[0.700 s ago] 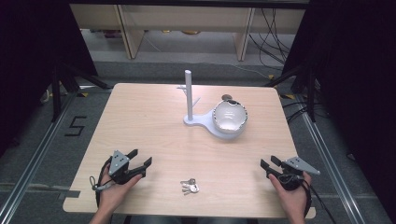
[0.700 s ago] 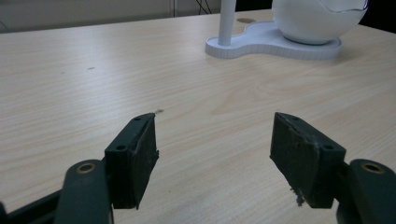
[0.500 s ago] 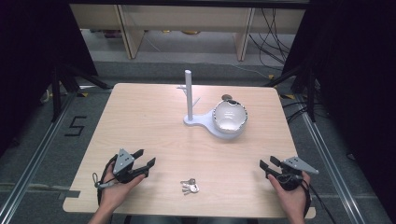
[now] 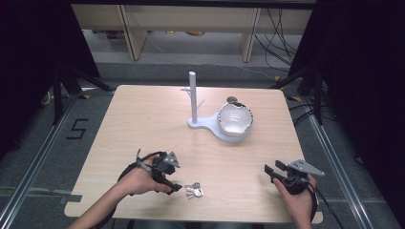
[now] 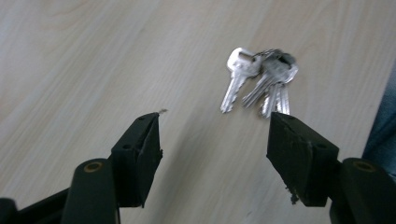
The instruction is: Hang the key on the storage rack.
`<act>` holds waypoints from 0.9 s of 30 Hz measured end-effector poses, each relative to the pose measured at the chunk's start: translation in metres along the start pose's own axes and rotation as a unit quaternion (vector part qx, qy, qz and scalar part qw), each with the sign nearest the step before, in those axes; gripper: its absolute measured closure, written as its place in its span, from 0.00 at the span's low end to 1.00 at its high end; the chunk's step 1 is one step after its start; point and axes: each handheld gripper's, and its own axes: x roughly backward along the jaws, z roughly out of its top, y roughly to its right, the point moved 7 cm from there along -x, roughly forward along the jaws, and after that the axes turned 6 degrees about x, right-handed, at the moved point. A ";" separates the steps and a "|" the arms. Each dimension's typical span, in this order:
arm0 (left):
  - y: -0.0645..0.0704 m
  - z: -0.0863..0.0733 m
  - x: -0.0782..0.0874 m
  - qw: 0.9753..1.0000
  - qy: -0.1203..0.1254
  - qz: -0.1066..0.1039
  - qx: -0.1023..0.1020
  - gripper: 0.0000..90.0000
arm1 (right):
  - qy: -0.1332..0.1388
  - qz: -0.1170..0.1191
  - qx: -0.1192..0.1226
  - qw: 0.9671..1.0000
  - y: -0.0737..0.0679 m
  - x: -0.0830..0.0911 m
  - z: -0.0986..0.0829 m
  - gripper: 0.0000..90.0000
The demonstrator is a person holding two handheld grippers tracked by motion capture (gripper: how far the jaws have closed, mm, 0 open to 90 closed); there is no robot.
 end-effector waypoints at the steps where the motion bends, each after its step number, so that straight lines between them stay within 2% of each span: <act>1: 0.005 0.004 -0.003 1.000 -0.008 -0.006 0.001 0.37 | -0.001 0.001 0.002 1.000 0.000 0.000 0.000 0.51; 2: 0.008 0.008 -0.006 1.000 -0.017 -0.009 -0.011 0.36 | -0.003 -0.001 0.003 1.000 0.000 -0.001 0.000 0.51; 3: 0.012 0.011 -0.010 0.999 -0.024 -0.014 -0.019 0.36 | -0.007 -0.002 -0.021 1.000 -0.004 0.001 -0.001 0.51; 5: 0.017 0.016 -0.018 0.998 -0.041 -0.023 -0.030 0.35 | -0.006 -0.006 0.011 1.000 0.000 0.000 -0.001 0.51; 6: 0.017 0.016 -0.018 0.998 -0.041 -0.023 -0.030 0.35 | -0.014 -0.003 -0.002 1.000 -0.002 0.001 -0.001 0.51; 7: 0.021 0.020 -0.026 0.997 -0.057 -0.027 -0.041 0.35 | -0.012 -0.006 0.003 1.000 -0.001 0.001 -0.001 0.51; 10: 0.023 0.022 -0.034 0.996 -0.069 -0.028 -0.044 0.35 | -0.011 -0.003 -0.002 1.000 -0.002 0.001 -0.001 0.50; 11: 0.026 0.022 -0.039 0.995 -0.081 -0.032 -0.049 0.35 | -0.007 -0.007 0.014 1.000 0.001 0.001 0.000 0.50; 12: 0.026 0.022 -0.039 0.995 -0.081 -0.032 -0.049 0.35 | -0.007 -0.007 0.014 1.000 0.001 0.001 0.000 0.50; 13: 0.028 0.023 -0.042 0.994 -0.088 -0.030 -0.050 0.35 | -0.016 -0.003 -0.007 1.000 -0.003 0.001 -0.002 0.50; 17: 0.029 0.022 -0.046 0.993 -0.098 -0.027 -0.054 0.35 | -0.020 -0.002 -0.009 1.000 -0.004 0.001 -0.002 0.50; 18: 0.030 0.022 -0.047 0.993 -0.100 -0.025 -0.054 0.36 | -0.020 -0.002 -0.008 1.000 -0.004 0.001 -0.002 0.50; 19: 0.030 0.021 -0.048 0.992 -0.106 -0.023 -0.057 0.36 | -0.013 -0.003 0.013 1.000 0.000 -0.001 -0.001 0.50; 21: 0.030 0.022 -0.049 0.993 -0.106 -0.016 -0.057 0.36 | -0.008 0.003 0.011 1.000 -0.001 -0.002 -0.001 0.50; 24: 0.028 0.023 -0.048 0.992 -0.109 -0.004 -0.057 0.42 | -0.009 0.002 0.013 1.000 -0.001 -0.002 -0.001 0.50; 26: 0.028 0.023 -0.048 0.992 -0.108 0.003 -0.062 0.49 | -0.009 0.002 0.013 1.000 -0.001 -0.002 -0.001 0.50; 27: 0.029 0.024 -0.047 0.992 -0.104 0.003 -0.067 0.56 | -0.008 0.003 0.014 1.000 -0.001 -0.002 -0.001 0.50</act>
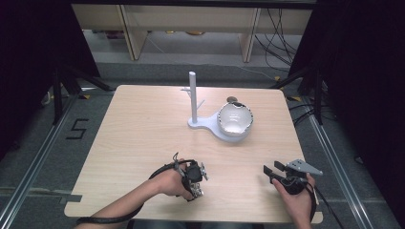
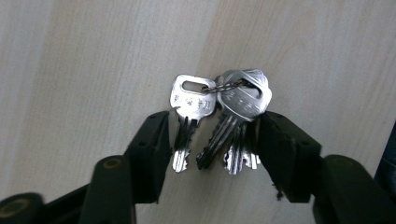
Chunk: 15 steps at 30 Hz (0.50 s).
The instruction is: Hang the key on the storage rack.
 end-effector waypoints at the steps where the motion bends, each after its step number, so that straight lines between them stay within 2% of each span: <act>1: 0.000 0.000 0.000 1.000 0.000 0.000 0.000 0.68 | 0.000 0.000 0.000 1.000 0.000 0.000 0.000 0.50; 2: 0.000 -0.001 0.001 1.000 0.010 0.010 -0.006 0.74 | -0.006 -0.001 -0.001 1.000 0.000 0.001 0.000 0.50; 3: 0.000 -0.001 0.001 1.000 0.010 0.010 -0.006 0.78 | -0.006 -0.001 -0.001 1.000 0.000 0.001 0.000 0.50; 4: 0.000 -0.006 0.003 1.000 0.000 0.012 0.002 0.81 | -0.011 -0.005 0.001 1.000 0.000 0.002 -0.001 0.50; 5: -0.001 -0.008 0.004 1.000 -0.003 0.009 0.003 0.84 | -0.011 -0.004 0.000 1.000 0.000 0.002 -0.001 0.50; 7: -0.002 -0.012 0.004 1.000 -0.002 0.004 0.012 0.92 | -0.004 -0.002 0.000 1.000 -0.001 0.000 0.000 0.50; 9: -0.004 -0.014 0.005 1.000 0.004 -0.003 0.018 0.92 | -0.014 -0.001 0.002 1.000 -0.001 0.001 -0.001 0.50; 11: -0.004 -0.015 0.005 1.000 0.004 -0.003 0.017 0.92 | -0.022 -0.001 -0.024 0.999 -0.005 0.003 -0.002 0.50; 13: -0.004 -0.014 0.005 1.000 0.002 -0.005 0.018 0.92 | -0.017 -0.002 -0.007 1.000 -0.002 0.002 -0.002 0.50; 15: -0.004 -0.014 0.005 1.000 -0.006 -0.007 0.024 0.88 | -0.013 -0.001 -0.006 1.000 -0.002 0.001 -0.001 0.50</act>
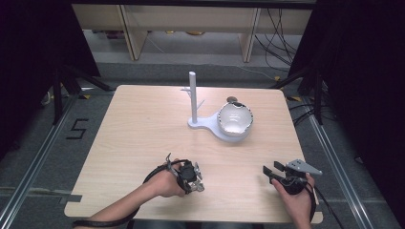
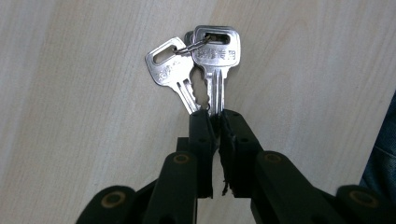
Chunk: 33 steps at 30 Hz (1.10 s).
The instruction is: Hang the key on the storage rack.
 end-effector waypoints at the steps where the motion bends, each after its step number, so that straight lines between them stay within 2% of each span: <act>1: 0.000 0.001 0.001 1.000 0.001 0.001 -0.001 0.81 | 0.008 0.004 0.001 1.000 0.000 -0.001 0.001 0.50; 2: 0.000 0.001 0.001 1.000 0.001 0.001 -0.001 0.74 | 0.008 0.004 0.001 1.000 0.000 -0.001 0.001 0.50; 3: 0.000 0.007 0.002 1.000 0.013 0.007 -0.002 0.69 | 0.009 0.003 -0.004 1.000 0.000 -0.001 0.001 0.50; 6: 0.001 0.011 0.003 1.000 0.020 0.012 -0.005 0.64 | -0.002 0.002 -0.017 1.000 -0.002 0.001 0.000 0.50; 7: 0.003 0.014 0.003 1.000 0.021 0.016 -0.006 0.64 | 0.008 0.003 -0.008 1.000 -0.001 -0.001 0.001 0.50; 9: 0.004 0.014 0.003 1.000 0.022 0.017 -0.008 0.67 | 0.004 -0.002 -0.003 1.000 0.000 -0.001 0.000 0.50; 12: 0.009 0.014 0.000 1.000 0.018 0.006 -0.009 0.68 | 0.006 -0.001 0.000 1.000 0.001 -0.001 0.000 0.50; 13: 0.009 0.014 -0.001 1.000 0.017 0.007 -0.010 0.68 | 0.005 0.008 -0.010 1.000 -0.002 -0.001 0.000 0.50; 14: 0.009 0.014 -0.003 1.000 0.012 0.014 -0.013 0.68 | -0.003 0.001 -0.006 1.000 -0.001 0.001 -0.001 0.50; 16: 0.010 0.016 -0.003 1.000 0.014 0.012 -0.011 0.68 | 0.002 0.002 0.002 1.000 0.000 0.000 0.000 0.50; 18: 0.009 0.016 -0.003 1.000 0.011 0.012 -0.015 0.68 | 0.005 0.006 -0.002 1.000 0.000 -0.001 0.000 0.50; 19: 0.010 0.018 -0.006 1.000 0.008 0.010 -0.014 0.68 | 0.004 0.000 0.006 1.000 0.001 -0.001 0.001 0.49; 22: 0.009 0.020 -0.006 1.000 0.007 0.009 -0.012 0.71 | 0.002 0.000 0.006 1.000 0.001 -0.001 0.000 0.49; 23: 0.009 0.021 -0.006 1.000 0.004 0.011 -0.015 0.72 | 0.003 0.008 -0.020 1.000 -0.004 -0.001 0.000 0.49; 28: 0.013 0.022 -0.006 1.000 -0.004 0.009 -0.017 0.83 | 0.004 0.006 -0.016 1.000 -0.003 -0.001 0.000 0.49; 29: 0.014 0.021 -0.006 1.000 -0.007 0.011 -0.025 0.87 | 0.006 0.003 0.006 1.000 0.001 -0.001 0.000 0.49; 30: 0.015 0.021 -0.006 0.999 -0.006 0.014 -0.028 0.88 | 0.004 0.008 -0.016 1.000 -0.003 -0.001 0.000 0.49; 31: 0.015 0.021 -0.006 0.999 -0.006 0.014 -0.028 0.89 | -0.009 0.004 -0.019 1.000 -0.003 0.001 -0.001 0.49; 33: 0.015 0.021 -0.006 0.999 -0.003 0.021 -0.033 0.89 | -0.014 0.002 -0.012 1.000 -0.002 0.001 -0.002 0.49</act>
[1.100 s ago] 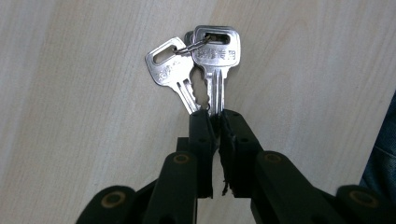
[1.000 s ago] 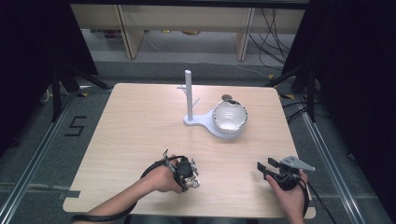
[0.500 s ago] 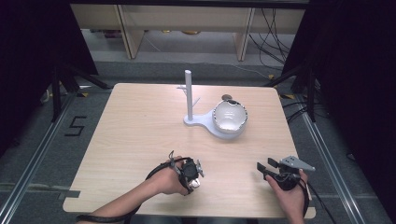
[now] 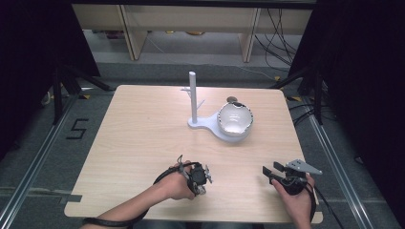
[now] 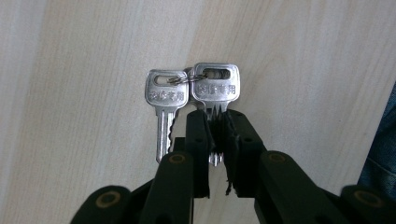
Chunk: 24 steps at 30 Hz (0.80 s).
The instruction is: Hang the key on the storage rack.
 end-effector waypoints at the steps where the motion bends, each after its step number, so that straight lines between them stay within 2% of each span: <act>1: 0.000 0.000 0.000 1.000 0.000 0.000 0.000 0.89 | 0.000 0.000 0.000 1.000 0.000 0.000 0.000 0.49; 2: 0.000 0.000 0.000 1.000 -0.001 -0.003 -0.002 0.89 | 0.002 0.002 0.017 1.000 0.002 -0.001 0.000 0.49; 7: -0.002 -0.001 0.000 1.000 0.001 -0.016 -0.008 0.89 | 0.001 0.004 0.016 1.000 0.002 -0.001 0.000 0.49; 9: -0.002 -0.002 0.001 1.000 -0.003 -0.016 -0.010 0.89 | 0.000 0.003 0.008 1.000 0.001 -0.001 0.000 0.49; 10: -0.002 -0.003 0.001 1.000 -0.006 -0.014 -0.008 0.89 | 0.001 -0.007 0.023 1.000 0.004 0.000 0.000 0.49; 13: -0.005 -0.008 0.009 1.000 -0.028 -0.009 0.000 0.93 | 0.001 -0.007 0.023 1.000 0.004 0.000 0.000 0.49; 14: -0.007 -0.009 0.012 0.999 -0.037 -0.004 -0.003 0.93 | 0.002 -0.006 0.023 1.000 0.004 0.000 0.001 0.49; 17: -0.010 -0.011 0.018 0.999 -0.044 0.008 -0.001 0.93 | 0.002 -0.005 0.022 1.000 0.004 0.000 0.001 0.49; 18: -0.010 -0.011 0.018 0.999 -0.044 0.008 -0.001 0.93 | 0.002 -0.007 0.029 1.000 0.005 -0.001 0.000 0.49; 19: -0.011 -0.011 0.019 0.999 -0.045 0.013 -0.001 0.93 | 0.002 -0.005 0.026 1.000 0.004 0.000 0.000 0.49; 20: -0.014 -0.012 0.021 0.999 -0.047 0.019 -0.009 0.93 | 0.000 0.005 0.016 1.000 0.002 -0.001 0.000 0.49; 21: -0.013 -0.012 0.022 0.999 -0.041 0.015 -0.001 0.93 | 0.004 0.003 0.020 1.000 0.003 -0.002 0.000 0.49; 23: -0.015 -0.011 0.024 0.999 -0.037 0.018 -0.005 0.93 | 0.010 0.000 0.019 1.000 0.002 -0.002 0.001 0.49; 24: -0.016 -0.011 0.027 0.999 -0.029 0.018 -0.001 0.93 | 0.010 -0.002 0.023 1.000 0.003 -0.002 0.000 0.49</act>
